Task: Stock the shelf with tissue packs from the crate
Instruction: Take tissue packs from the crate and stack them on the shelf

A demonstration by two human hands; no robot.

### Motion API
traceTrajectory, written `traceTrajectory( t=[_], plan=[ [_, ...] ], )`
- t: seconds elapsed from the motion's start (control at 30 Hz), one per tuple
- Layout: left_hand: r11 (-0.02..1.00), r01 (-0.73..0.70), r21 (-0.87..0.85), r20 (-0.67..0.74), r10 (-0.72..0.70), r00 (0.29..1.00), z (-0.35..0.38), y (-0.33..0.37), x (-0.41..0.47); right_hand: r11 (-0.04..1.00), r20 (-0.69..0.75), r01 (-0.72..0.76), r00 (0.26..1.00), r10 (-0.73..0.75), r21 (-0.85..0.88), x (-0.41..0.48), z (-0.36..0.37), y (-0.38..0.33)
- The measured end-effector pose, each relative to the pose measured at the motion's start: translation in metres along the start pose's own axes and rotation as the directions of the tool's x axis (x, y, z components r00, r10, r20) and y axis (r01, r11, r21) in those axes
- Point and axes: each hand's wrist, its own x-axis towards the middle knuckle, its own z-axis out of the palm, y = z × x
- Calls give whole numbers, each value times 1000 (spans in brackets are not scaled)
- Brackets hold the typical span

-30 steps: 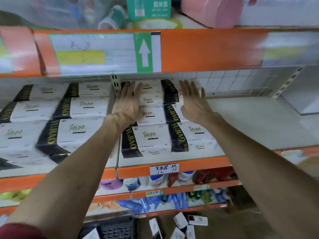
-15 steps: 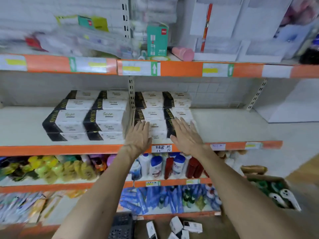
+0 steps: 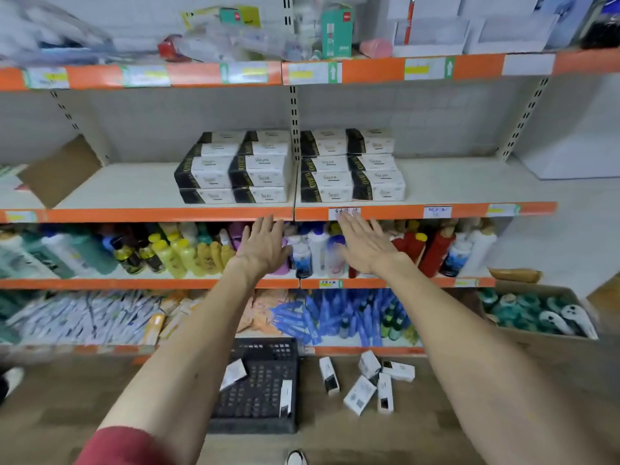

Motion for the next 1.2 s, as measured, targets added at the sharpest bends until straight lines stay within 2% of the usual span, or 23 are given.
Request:
traceTrajectory(
  t=[0.27, 0.47, 0.6, 0.8, 0.93, 1.07, 1.2],
  plan=[
    [993, 117, -11, 23, -117, 993, 16, -94, -53, 993, 100, 108, 989, -111, 41, 13, 40, -82],
    [974, 228, 12, 149, -227, 962, 39, -203, -73, 977, 186, 200, 960, -209, 68, 59, 85, -183],
    [972, 233, 31, 206, -234, 950, 65, -274, -62, 975, 222, 202, 951, -217, 90, 91, 115, -239],
    [986, 165, -4, 304, -156, 940, 112, -334, -26, 980, 231, 118, 961, -153, 159, 123, 158, -282],
    [996, 85, -41, 405, -61, 912, 160, -332, -19, 984, 301, -11, 953, -43, 177, 114, 201, -270],
    [991, 66, -118, 492, 0, 871, 214, -321, -17, 985, 422, -119, 905, 57, 123, 100, 247, -254],
    [984, 68, -162, 534, 29, 845, 276, -314, -24, 972, 447, -190, 888, 110, 136, 96, 318, -244]
  ],
)
